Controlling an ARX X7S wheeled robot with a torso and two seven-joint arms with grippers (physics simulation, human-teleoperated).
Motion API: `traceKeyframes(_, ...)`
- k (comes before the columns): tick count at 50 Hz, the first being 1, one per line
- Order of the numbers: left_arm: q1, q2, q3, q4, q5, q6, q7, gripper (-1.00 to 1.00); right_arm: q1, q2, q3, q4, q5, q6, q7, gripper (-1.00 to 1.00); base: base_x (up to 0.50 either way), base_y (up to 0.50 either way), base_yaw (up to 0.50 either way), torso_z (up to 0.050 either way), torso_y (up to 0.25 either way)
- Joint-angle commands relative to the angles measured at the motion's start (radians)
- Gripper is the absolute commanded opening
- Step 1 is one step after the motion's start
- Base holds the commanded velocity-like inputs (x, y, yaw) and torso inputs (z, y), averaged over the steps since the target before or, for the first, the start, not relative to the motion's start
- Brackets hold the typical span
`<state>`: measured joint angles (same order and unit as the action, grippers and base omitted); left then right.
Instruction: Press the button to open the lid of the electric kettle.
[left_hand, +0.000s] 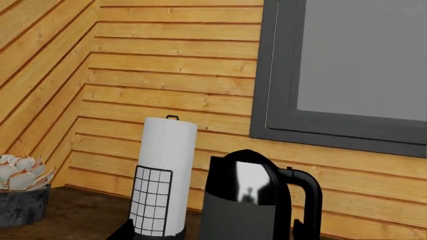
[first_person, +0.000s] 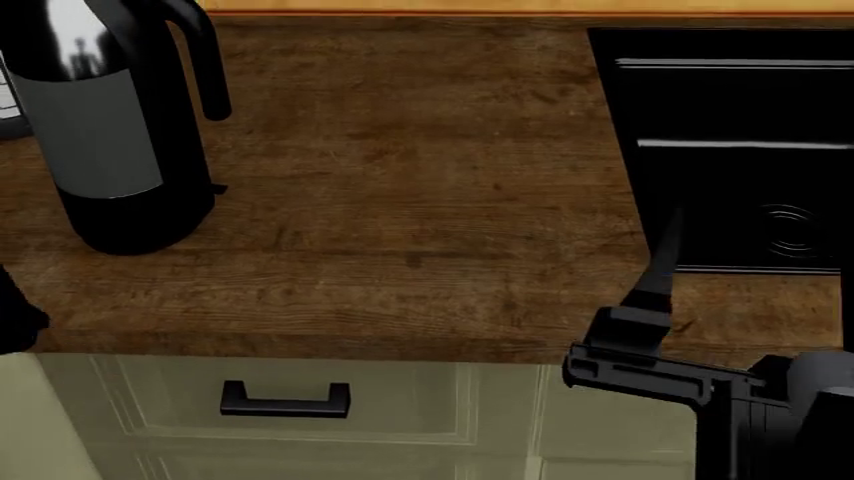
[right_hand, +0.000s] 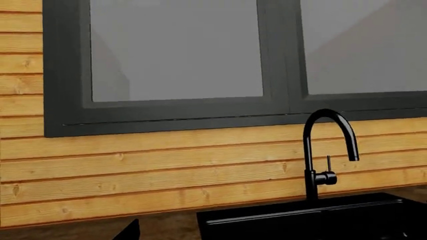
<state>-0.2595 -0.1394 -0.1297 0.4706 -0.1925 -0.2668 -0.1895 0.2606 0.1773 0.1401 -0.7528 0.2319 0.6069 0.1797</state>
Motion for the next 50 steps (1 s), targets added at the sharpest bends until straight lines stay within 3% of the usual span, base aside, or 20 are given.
traceKeyframes(1,-0.094,-0.023,-0.092,0.123,-0.053,-0.075,-0.063,1.00,0.101,0.039,0.103,-0.231,0.101,0.222,0.013,1.00,0.00,0.00,0.00,0.050,0.000)
traceKeyframes(7,-0.084,-0.019,-0.108,0.131,-0.077,-0.046,-0.063,1.00,0.100,0.053,0.085,-0.241,0.092,0.220,0.023,1.00,0.00,0.00,0.00,0.006,0.000)
traceKeyframes(24,-0.099,-0.034,-0.076,0.100,0.020,-0.025,-0.128,1.00,0.078,0.106,0.030,-0.252,0.039,0.174,0.052,1.00,0.02,0.50,0.00,0.000,0.000)
traceKeyframes(30,-0.100,-0.036,-0.065,0.097,0.049,-0.011,-0.148,1.00,0.065,0.088,0.085,-0.249,0.107,0.137,0.022,1.00,0.42,0.33,0.00,0.000,0.000)
traceKeyframes(50,-0.097,-0.048,-0.060,0.102,0.030,-0.022,-0.161,1.00,0.069,0.088,0.082,-0.235,0.147,0.148,0.041,1.00,0.50,0.00,0.00,0.000,0.000)
